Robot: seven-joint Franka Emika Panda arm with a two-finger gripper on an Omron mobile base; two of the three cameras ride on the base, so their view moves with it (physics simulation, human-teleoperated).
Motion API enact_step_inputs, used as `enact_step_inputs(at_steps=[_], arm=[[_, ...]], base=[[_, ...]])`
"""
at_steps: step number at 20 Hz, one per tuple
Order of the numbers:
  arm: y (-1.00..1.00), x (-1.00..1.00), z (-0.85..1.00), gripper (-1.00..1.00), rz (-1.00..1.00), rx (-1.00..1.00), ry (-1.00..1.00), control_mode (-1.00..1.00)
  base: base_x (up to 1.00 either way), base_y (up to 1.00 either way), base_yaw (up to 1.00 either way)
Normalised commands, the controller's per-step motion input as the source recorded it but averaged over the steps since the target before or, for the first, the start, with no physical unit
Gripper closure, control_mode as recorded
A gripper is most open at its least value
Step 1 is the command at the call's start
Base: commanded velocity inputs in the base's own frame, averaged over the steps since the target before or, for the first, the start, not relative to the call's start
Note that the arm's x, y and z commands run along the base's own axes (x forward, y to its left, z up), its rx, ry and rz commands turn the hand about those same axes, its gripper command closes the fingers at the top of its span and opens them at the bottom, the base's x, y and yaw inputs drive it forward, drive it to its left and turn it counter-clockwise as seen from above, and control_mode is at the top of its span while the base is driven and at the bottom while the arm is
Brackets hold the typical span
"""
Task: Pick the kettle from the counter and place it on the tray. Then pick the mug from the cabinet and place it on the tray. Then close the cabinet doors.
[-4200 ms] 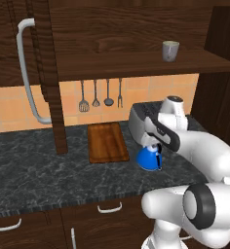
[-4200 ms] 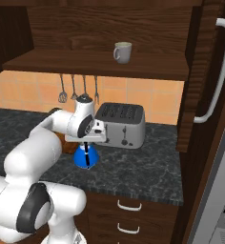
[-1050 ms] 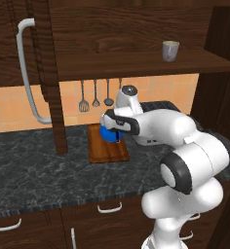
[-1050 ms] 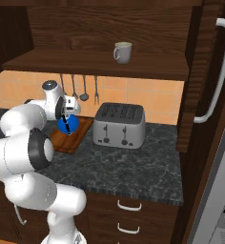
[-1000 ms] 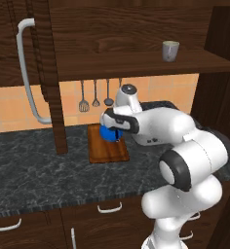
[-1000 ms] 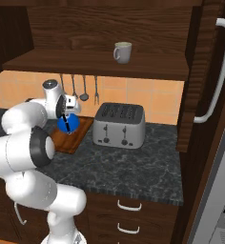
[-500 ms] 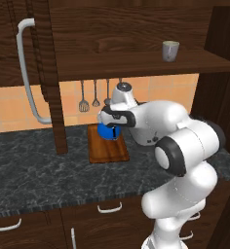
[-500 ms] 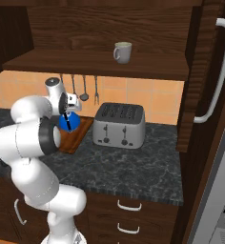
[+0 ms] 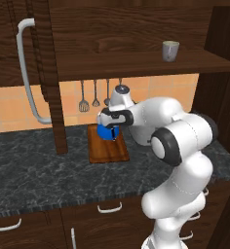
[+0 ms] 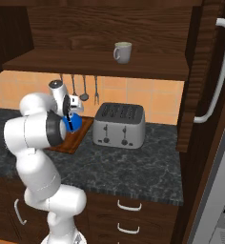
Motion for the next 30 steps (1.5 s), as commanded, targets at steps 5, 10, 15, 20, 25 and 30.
enact_step_inputs(at_steps=[5,10,15,20,25,30], arm=[[0.01,0.17,-0.23,1.00,0.00,0.00,0.00,-1.00],[0.02,0.20,-0.15,1.00,0.00,0.00,0.00,-1.00],[0.06,0.22,-0.11,1.00,0.00,0.01,0.00,-1.00],[0.07,0.24,-0.11,1.00,0.00,0.00,0.00,-1.00],[0.01,0.12,-0.12,1.00,-0.03,0.00,0.00,-1.00],[0.03,0.01,-0.14,-1.00,-0.09,0.00,0.00,-1.00]], base=[[0.00,0.00,0.00],[0.00,0.00,0.00],[0.00,0.00,0.00],[0.00,0.00,0.00],[0.00,0.00,0.00],[0.00,0.00,0.00]])
